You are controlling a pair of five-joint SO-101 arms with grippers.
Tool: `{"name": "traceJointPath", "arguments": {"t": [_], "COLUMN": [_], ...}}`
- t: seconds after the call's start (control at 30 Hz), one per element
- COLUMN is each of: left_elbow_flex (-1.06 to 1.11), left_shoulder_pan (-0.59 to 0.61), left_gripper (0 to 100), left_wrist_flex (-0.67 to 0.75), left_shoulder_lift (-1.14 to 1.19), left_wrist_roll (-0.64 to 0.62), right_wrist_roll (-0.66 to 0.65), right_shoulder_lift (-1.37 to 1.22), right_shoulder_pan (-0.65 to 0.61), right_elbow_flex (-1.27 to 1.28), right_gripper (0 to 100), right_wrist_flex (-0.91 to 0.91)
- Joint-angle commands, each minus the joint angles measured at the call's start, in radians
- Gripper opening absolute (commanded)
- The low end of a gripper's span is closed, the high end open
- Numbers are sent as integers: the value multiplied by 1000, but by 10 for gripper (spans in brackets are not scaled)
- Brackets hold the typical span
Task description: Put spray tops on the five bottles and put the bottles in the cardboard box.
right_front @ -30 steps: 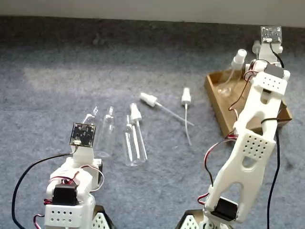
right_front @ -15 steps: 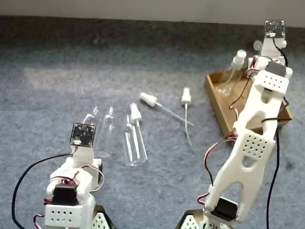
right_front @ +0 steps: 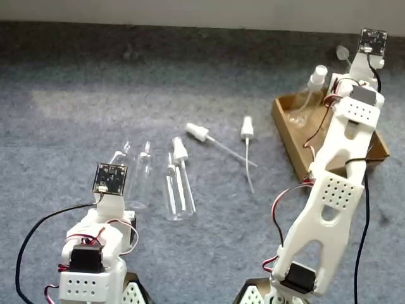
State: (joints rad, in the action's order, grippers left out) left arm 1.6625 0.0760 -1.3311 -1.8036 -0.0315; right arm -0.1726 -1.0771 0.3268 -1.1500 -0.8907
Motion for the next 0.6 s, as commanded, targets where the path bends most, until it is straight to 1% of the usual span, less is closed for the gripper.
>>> {"name": "traceJointPath", "arguments": {"t": [0.0, 0.1, 0.23, 0.37, 0.47, 0.57], "left_elbow_flex": [2, 2, 2, 2, 2, 2], "left_shoulder_pan": [-16, -16, -16, -16, -16, -16], "left_gripper": [5, 5, 5, 5, 5, 5], "left_wrist_flex": [18, 18, 18, 18, 18, 18], "left_shoulder_lift": [-13, -13, -13, -13, -13, -13], "left_wrist_roll": [9, 9, 9, 9, 9, 9], "right_wrist_roll": [18, 25, 25, 21, 17, 20], "right_shoulder_lift": [-21, -64, -130, -200, -254, -257], "right_shoulder_pan": [19, 24, 25, 18, 4, 1], "right_elbow_flex": [-82, -134, -272, -464, -611, -647], "right_gripper": [82, 82, 82, 84, 84, 84], "right_wrist_flex": [50, 45, 38, -67, -110, -116]}}
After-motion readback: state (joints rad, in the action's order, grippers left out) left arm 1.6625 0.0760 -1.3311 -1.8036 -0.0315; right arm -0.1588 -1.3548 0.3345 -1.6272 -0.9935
